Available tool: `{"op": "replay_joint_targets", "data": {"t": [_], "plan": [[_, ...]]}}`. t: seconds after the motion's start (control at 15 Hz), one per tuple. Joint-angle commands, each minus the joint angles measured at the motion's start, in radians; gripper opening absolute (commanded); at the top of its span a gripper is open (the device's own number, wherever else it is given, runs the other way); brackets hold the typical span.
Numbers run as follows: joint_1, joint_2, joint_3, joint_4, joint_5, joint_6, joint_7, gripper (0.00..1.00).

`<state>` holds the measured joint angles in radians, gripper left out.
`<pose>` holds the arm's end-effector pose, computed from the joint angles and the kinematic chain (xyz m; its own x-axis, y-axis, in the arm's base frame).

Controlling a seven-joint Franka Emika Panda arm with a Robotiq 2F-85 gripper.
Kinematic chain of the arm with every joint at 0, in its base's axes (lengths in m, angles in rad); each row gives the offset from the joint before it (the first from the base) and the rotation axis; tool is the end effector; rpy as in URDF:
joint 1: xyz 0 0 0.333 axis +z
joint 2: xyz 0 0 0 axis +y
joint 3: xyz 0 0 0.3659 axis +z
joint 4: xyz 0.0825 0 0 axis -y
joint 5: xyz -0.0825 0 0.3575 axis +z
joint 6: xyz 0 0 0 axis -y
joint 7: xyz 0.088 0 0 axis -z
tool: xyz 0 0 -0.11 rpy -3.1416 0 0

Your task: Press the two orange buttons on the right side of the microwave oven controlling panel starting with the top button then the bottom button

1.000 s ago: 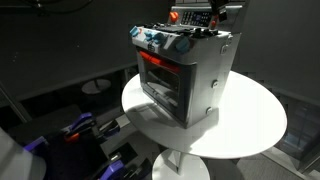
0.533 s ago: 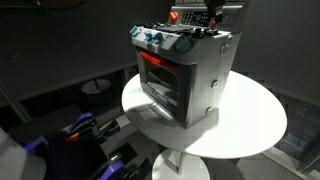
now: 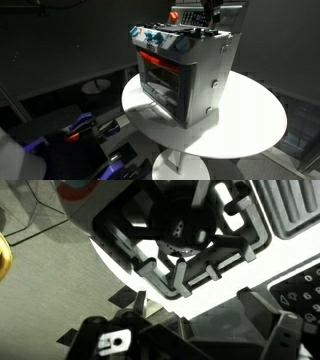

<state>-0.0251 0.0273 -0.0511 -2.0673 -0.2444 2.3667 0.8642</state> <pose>0.5560 -0.0456 0.5072 0.6609 -0.6775 0.3228 -0.7020 -0.7102 -0.0533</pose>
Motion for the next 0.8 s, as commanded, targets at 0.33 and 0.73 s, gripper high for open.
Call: {"op": "replay_joint_targets", "data": {"t": [0.33,0.73], "plan": [[-0.009,-0.039,-0.006,-0.098,-0.011,0.203,-0.11,1.0],[-0.021,-0.081,-0.014,-0.165,-0.029,0.258,-0.109,1.0]]}}
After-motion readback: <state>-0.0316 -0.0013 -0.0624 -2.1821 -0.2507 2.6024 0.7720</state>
